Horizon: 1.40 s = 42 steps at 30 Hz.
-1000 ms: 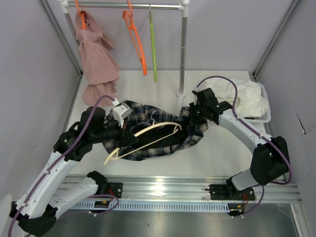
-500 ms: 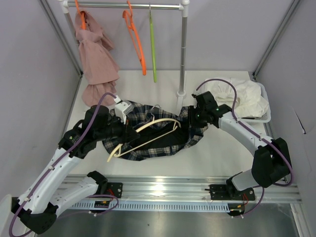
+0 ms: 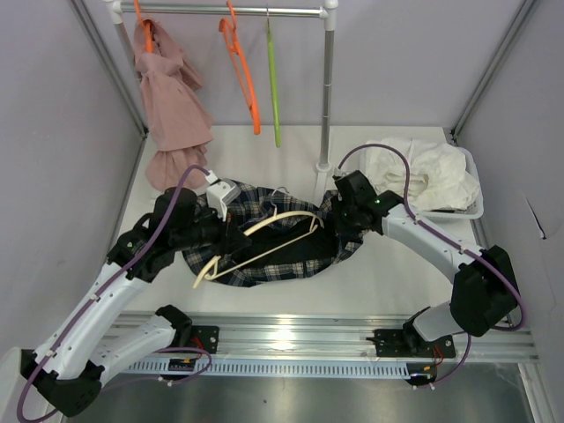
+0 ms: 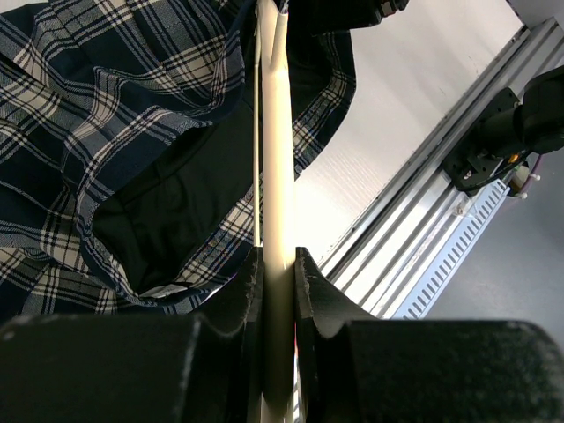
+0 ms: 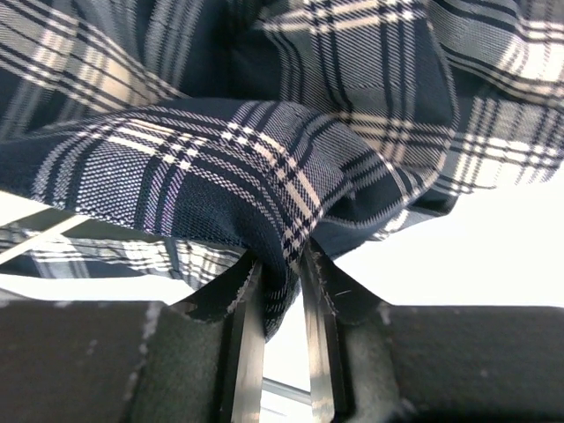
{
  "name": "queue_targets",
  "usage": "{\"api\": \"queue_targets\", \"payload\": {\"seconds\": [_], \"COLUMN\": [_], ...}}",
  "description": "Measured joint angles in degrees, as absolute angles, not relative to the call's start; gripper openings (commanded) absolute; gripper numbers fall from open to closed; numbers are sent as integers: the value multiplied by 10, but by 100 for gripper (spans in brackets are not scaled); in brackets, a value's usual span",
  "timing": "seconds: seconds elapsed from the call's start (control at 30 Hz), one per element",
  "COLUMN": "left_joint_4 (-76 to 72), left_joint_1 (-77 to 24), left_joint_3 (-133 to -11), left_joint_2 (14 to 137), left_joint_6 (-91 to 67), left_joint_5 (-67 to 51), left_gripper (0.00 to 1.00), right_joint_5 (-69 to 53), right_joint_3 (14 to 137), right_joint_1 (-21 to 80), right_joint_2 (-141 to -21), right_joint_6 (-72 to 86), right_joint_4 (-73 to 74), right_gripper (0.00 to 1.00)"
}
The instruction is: Place the skirt on the hanger
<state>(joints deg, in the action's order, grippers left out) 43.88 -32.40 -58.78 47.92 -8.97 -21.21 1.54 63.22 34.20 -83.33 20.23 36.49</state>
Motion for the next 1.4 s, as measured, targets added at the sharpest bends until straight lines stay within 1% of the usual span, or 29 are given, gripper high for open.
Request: {"api": "queue_targets", "payload": {"seconds": [0.17, 0.23, 0.27, 0.3, 0.37, 0.4, 0.47, 0.5, 0.67, 0.83, 1.13, 1.4], "left_joint_4": [433, 431, 429, 429, 426, 425, 424, 423, 409, 402, 381, 371], "left_joint_1": [-324, -324, -324, -324, -324, -324, -324, -324, -326, -339, -348, -385], "left_joint_3": [-588, -588, -588, -588, -587, -586, -586, -586, -586, -586, -586, -586], "left_joint_2": [484, 485, 485, 485, 485, 485, 485, 485, 485, 485, 491, 507], "left_joint_6": [-90, -89, -89, -89, -88, -88, -85, -85, -80, -70, -65, -65], "left_joint_5": [-215, -217, -218, -218, -222, -225, -230, -234, -259, -262, -256, -244], "left_gripper": [0, 0, 0, 0, 0, 0, 0, 0, 0, 0, 0, 0], "right_joint_5": [48, 57, 61, 65, 70, 72, 76, 77, 81, 81, 83, 95], "right_joint_3": [633, 634, 634, 634, 639, 644, 662, 675, 754, 804, 846, 888], "right_joint_1": [352, 357, 358, 359, 361, 361, 361, 361, 361, 362, 384, 400], "right_joint_2": [-833, -833, -833, -833, -833, -834, -834, -835, -846, -856, -862, -862], "right_joint_6": [196, 194, 194, 194, 191, 191, 189, 188, 183, 182, 183, 188], "right_joint_4": [387, 394, 396, 398, 406, 412, 426, 434, 470, 502, 550, 583], "right_gripper": [34, 34, 31, 22, 14, 7, 1, 0, 0, 0, 0, 0]}}
